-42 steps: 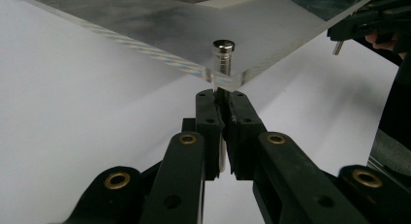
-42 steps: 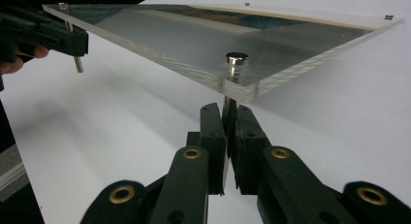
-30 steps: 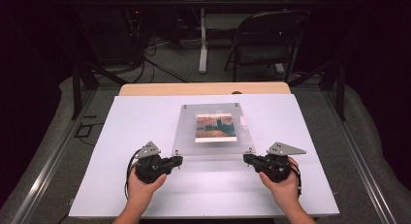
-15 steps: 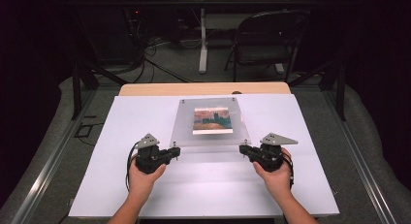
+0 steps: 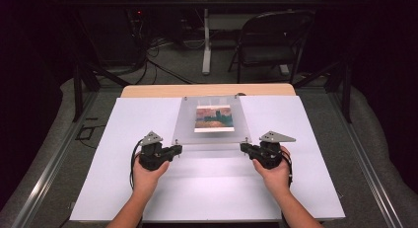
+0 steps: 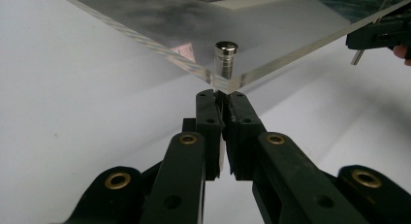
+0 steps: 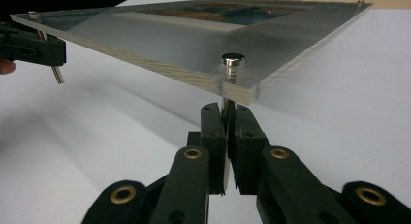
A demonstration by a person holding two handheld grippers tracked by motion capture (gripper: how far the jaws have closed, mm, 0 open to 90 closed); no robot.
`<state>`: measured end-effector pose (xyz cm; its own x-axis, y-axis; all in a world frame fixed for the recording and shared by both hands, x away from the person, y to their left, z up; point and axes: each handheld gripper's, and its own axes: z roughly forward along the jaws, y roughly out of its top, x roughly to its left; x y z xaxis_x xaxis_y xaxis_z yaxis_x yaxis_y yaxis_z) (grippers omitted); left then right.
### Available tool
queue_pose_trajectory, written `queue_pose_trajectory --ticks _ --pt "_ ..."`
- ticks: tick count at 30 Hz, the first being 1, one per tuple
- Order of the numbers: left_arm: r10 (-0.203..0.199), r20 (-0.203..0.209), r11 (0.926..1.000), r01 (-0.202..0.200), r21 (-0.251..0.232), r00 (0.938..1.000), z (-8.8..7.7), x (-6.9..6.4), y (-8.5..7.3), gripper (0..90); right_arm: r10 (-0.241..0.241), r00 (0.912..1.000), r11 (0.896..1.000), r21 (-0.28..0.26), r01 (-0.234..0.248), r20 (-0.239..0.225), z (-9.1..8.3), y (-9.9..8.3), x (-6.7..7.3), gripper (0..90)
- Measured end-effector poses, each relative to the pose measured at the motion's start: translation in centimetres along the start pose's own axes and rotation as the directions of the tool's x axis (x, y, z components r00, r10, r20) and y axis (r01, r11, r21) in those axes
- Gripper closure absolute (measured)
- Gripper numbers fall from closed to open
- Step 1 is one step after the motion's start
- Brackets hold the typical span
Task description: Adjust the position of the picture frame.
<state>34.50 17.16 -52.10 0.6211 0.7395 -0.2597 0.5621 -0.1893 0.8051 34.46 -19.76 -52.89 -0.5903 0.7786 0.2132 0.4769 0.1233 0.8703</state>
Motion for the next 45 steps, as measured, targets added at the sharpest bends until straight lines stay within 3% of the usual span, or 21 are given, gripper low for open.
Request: queue_pose_trajectory --ticks 15,32,45 --pt "0.017 -0.036 0.9993 -0.015 0.035 0.9992 0.7 0.5 -1.2 85.3 -0.025 0.9996 0.999 0.047 0.024 0.015 0.9 -1.3 0.4 85.2" --pt "0.028 -0.041 0.9966 -0.025 0.078 0.9988 1.7 0.2 -1.8 85.3 -0.026 0.9988 0.996 0.089 0.023 0.042 1.5 -2.0 -0.1 85.1" --pt "0.038 -0.048 0.9942 -0.033 0.103 0.9982 1.6 0.1 -2.3 85.2 -0.032 0.999 0.993 0.115 0.028 0.031 1.5 -2.5 0.1 85.0"
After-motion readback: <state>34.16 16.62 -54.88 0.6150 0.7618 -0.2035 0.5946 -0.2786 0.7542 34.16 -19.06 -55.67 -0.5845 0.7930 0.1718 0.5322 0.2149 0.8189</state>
